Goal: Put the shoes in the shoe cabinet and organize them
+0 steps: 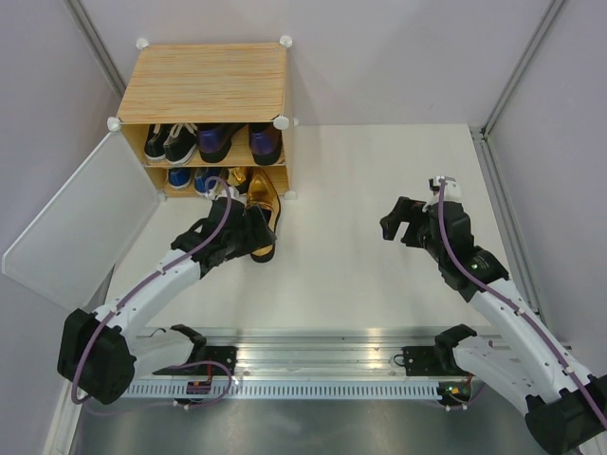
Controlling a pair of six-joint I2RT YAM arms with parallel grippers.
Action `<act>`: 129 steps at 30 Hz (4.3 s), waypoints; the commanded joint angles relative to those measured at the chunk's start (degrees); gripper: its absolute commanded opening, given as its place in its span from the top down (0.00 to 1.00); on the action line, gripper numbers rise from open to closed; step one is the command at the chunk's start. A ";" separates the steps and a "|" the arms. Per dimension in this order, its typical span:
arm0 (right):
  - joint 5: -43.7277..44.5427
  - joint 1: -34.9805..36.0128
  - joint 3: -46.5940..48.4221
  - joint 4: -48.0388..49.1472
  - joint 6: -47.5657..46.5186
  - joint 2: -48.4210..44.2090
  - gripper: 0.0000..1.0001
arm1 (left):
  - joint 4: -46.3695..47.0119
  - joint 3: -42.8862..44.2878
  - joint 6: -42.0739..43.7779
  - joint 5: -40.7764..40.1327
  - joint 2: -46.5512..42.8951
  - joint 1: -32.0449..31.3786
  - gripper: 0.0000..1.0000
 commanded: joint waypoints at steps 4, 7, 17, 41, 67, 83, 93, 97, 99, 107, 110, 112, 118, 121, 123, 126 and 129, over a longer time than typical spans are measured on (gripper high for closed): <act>-0.74 -0.09 -0.42 2.05 -0.76 -0.92 0.02 | 7.16 -8.41 10.58 5.08 -6.13 -0.33 0.04; -0.83 -0.09 -0.42 2.14 -0.76 -0.83 0.02 | 11.90 -12.19 10.42 4.90 -10.80 -0.60 0.04; -1.62 -0.09 -0.68 2.40 -0.85 -0.48 0.02 | 7.89 -5.62 8.31 2.71 -14.05 -0.42 0.02; -1.09 -0.09 -0.59 2.66 -1.20 -0.48 0.02 | -8.10 21.44 19.47 1.12 10.97 -3.50 0.03; 4.36 -0.09 -0.15 1.43 -1.47 -1.45 0.02 | -12.70 26.91 21.14 -1.08 31.29 2.65 0.01; 3.92 -0.09 -0.33 1.52 -1.55 -2.32 0.02 | -4.17 22.42 22.20 3.15 36.74 2.65 0.19; 3.30 -0.09 -0.68 1.70 -1.55 -3.64 0.02 | -3.73 20.14 20.35 -1.76 38.68 0.73 0.52; 2.61 -0.09 -0.68 1.78 -1.55 -4.08 0.02 | -1.10 16.72 19.21 -5.19 35.61 -0.86 0.87; 2.34 -0.09 -0.77 1.87 -1.55 -4.08 0.02 | 1.18 15.31 18.42 -7.04 33.76 -1.12 0.98; 0.76 -0.09 -0.77 2.05 -1.73 -4.00 0.02 | 14.63 5.11 17.89 -9.86 26.82 -1.04 0.98; 0.49 -0.09 -0.68 2.13 -1.82 -3.47 0.02 | 15.78 6.25 20.43 -10.82 27.07 -1.04 0.98; 0.49 -0.09 -0.60 2.14 -1.91 -3.20 0.02 | 15.35 8.35 22.01 -12.05 27.95 -0.95 0.98; 0.75 -0.09 -0.59 2.22 -1.99 -2.94 0.02 | 13.41 15.03 25.18 -15.39 30.59 -0.51 0.98; 0.84 -0.09 -0.59 2.22 -1.99 -2.85 0.02 | 12.80 18.02 26.58 -16.45 32.00 -0.25 0.98; 0.93 -0.09 -0.59 2.14 -1.99 -2.85 0.02 | 12.71 19.25 27.12 -17.33 32.52 0.02 0.98; 0.93 -0.09 -0.51 2.22 -2.08 -2.68 0.02 | 12.53 21.80 28.26 -17.77 33.31 0.46 0.98; 0.84 -0.09 -0.51 2.31 -2.08 -2.33 0.02 | 12.01 23.21 28.88 -18.47 34.02 0.90 0.98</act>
